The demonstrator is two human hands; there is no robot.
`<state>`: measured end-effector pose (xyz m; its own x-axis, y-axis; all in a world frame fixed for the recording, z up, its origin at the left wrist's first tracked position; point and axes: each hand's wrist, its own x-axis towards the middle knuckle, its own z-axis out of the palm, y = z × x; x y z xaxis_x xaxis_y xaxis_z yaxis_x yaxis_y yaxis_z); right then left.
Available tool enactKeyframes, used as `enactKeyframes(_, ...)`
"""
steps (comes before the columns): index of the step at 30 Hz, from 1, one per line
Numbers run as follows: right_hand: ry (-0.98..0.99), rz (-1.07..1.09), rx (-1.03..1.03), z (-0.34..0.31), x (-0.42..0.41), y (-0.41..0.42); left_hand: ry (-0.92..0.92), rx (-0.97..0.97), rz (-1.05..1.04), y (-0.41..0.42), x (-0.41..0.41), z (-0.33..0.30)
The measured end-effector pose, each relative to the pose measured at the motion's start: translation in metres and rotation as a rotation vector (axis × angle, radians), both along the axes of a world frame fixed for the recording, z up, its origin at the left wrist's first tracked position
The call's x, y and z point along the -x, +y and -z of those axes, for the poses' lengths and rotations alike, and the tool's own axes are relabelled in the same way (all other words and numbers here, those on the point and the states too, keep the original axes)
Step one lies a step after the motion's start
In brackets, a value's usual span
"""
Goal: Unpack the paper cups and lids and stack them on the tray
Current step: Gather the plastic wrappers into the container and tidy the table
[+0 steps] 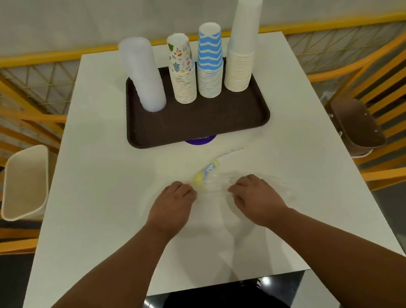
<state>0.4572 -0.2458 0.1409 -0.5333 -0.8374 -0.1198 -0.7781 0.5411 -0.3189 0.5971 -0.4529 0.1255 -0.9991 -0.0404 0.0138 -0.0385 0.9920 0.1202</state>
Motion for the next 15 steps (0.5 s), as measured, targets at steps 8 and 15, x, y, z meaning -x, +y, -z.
enactKeyframes(8, -0.273, 0.608, -0.090, -0.012, 0.022, -0.013, -0.106, -0.230, -0.333, -0.003, 0.036, -0.019)
enactKeyframes(15, -0.202, 0.629, -0.159, -0.013, 0.023, -0.019, 0.003, 0.071, 0.002, 0.025, 0.035, -0.015)
